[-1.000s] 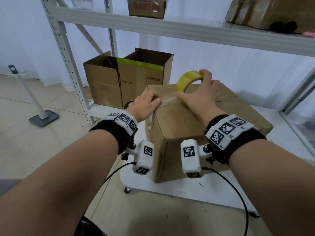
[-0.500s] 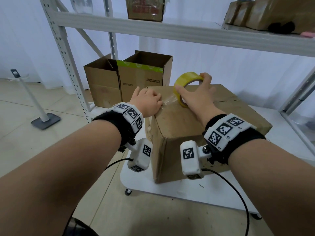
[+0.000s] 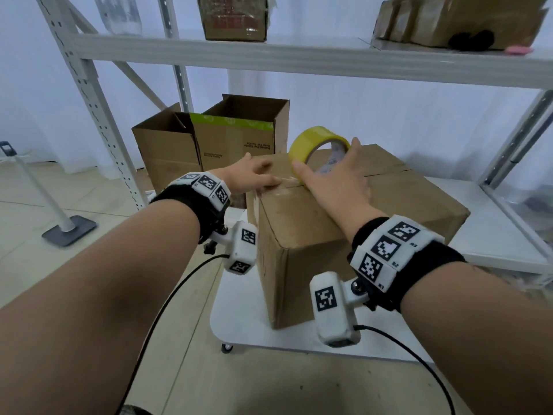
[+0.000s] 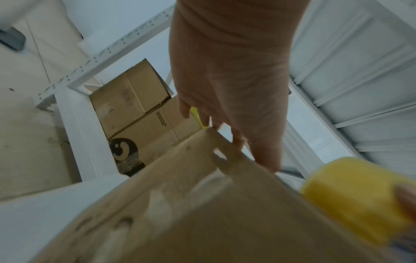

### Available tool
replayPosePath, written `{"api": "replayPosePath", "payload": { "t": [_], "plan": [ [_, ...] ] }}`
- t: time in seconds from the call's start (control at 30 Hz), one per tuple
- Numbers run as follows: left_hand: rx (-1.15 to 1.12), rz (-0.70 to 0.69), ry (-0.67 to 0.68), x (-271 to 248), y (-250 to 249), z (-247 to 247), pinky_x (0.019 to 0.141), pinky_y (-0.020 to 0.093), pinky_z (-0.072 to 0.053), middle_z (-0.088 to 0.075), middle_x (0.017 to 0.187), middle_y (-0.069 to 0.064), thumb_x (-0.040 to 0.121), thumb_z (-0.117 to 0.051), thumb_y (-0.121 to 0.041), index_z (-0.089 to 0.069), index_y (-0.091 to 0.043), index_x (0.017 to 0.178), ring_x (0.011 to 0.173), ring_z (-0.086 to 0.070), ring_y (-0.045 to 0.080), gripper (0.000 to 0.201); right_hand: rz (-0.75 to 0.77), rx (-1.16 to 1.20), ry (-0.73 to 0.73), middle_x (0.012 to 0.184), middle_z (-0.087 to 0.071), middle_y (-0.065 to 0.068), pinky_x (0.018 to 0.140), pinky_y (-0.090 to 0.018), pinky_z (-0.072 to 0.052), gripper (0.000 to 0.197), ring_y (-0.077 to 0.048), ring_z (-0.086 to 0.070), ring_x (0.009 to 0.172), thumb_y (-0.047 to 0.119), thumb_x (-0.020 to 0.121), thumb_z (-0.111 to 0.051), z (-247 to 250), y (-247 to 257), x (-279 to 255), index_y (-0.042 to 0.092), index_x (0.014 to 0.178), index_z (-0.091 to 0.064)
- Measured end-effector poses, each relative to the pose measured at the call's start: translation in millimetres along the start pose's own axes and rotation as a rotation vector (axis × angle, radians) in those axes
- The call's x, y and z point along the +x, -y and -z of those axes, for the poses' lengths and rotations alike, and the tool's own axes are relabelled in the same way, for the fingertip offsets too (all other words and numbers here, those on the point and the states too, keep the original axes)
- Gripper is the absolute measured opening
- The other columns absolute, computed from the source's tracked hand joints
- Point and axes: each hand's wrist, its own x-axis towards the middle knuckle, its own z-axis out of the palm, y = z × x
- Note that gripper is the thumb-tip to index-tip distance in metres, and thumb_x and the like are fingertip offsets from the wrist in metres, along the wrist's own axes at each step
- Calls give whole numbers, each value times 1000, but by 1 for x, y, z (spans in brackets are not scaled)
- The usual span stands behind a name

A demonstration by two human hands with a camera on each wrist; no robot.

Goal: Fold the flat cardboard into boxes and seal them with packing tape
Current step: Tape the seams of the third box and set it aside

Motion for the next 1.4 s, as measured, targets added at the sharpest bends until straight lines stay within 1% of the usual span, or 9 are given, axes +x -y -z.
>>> {"api": "replayPosePath", "payload": {
  "t": [0.17,0.3,0.43,0.53,0.67,0.83,1.03,1.2,1.4],
  "plan": [
    [-61,8,-41,16,5,3,107,40,-35,-31,143,10,79,-68,-56,-40,-22,135,128,-38,26,71,-87,-159,-38,150,-40,-9,116,-57,-8,104,-29,-29,142,73,82,-47,-3,-5,-8,17,154,2],
    [-55,39,-72,15,11,-2,105,43,-36,-30,140,9,71,-68,-68,-40,-30,128,127,-37,29,75,-46,-305,-61,143,-49,-6,116,-60,-4,82,-29,-37,137,74,85,-39,7,-21,-18,24,149,-25],
    [-94,77,-125,-1,15,-12,104,43,-39,-30,138,9,71,-66,-69,-38,-29,131,124,-40,29,78,-112,-368,-111,156,-30,-2,112,-66,3,62,-31,-13,147,61,94,-37,19,-42,-33,28,146,-35],
    [-129,131,-204,-17,15,-18,103,49,-42,-30,138,10,67,-64,-76,-36,-29,135,126,-38,33,87,-127,-159,-160,158,-24,1,113,-67,-3,50,-27,-6,148,52,94,-45,17,-48,-36,30,139,-45],
    [-199,263,-272,-37,21,-18,109,55,-33,-18,153,14,64,-45,-90,-23,-20,150,140,-23,38,113,-109,23,-203,150,-36,0,113,-59,-21,40,-28,-22,143,49,92,-49,24,-49,-26,28,125,-55],
    [-228,330,-295,-46,10,-22,106,52,-36,-33,145,17,62,-44,-82,-35,-9,143,132,-35,37,109,-96,175,-77,137,-51,4,111,-59,-22,63,-22,-23,140,78,75,-28,15,-44,-32,36,112,-57],
    [-278,260,-154,-54,11,-19,112,48,-27,-15,153,15,53,-50,-71,-24,-27,151,140,-18,35,111,-136,248,-65,131,-52,5,113,-56,-20,58,-16,-23,141,80,80,-27,17,-43,-26,36,107,-55],
    [-196,189,-12,-63,13,-15,114,50,-25,-9,154,7,32,-68,-82,-20,-47,147,141,-15,35,130,-149,211,-43,130,-53,4,114,-56,-18,63,-17,-23,142,78,85,-26,18,-44,-19,30,115,-54],
    [-9,277,-74,-63,-3,-21,112,54,-27,-18,151,12,50,-60,-89,-15,-47,147,139,-20,38,115,-98,18,-47,139,-50,8,115,-58,1,80,-18,-26,143,84,81,-24,17,-40,-22,32,141,-37]
  ]
}}
